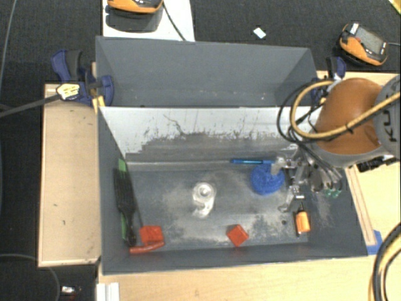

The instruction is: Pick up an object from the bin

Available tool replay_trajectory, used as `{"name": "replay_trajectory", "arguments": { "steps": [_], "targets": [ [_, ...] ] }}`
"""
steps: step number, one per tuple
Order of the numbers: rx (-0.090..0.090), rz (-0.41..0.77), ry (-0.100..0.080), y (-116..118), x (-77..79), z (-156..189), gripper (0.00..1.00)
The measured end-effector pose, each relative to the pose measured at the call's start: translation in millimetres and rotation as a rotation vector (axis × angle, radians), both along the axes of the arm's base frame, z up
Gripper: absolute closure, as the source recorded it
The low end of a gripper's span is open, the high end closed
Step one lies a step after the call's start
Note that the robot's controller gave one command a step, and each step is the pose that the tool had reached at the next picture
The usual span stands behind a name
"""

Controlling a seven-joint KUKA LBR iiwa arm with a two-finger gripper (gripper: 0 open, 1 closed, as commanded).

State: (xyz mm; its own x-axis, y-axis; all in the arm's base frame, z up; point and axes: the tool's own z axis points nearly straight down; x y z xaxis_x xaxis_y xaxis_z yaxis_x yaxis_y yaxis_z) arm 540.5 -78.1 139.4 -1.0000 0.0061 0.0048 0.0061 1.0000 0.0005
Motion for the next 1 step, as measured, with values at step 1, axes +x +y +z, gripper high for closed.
{"name": "replay_trajectory", "arguments": {
  "steps": [1],
  "targets": [
    [-0.001, 0.003, -0.008, 0.3, 1.8, 4.5, 0.00]
  ]
}}
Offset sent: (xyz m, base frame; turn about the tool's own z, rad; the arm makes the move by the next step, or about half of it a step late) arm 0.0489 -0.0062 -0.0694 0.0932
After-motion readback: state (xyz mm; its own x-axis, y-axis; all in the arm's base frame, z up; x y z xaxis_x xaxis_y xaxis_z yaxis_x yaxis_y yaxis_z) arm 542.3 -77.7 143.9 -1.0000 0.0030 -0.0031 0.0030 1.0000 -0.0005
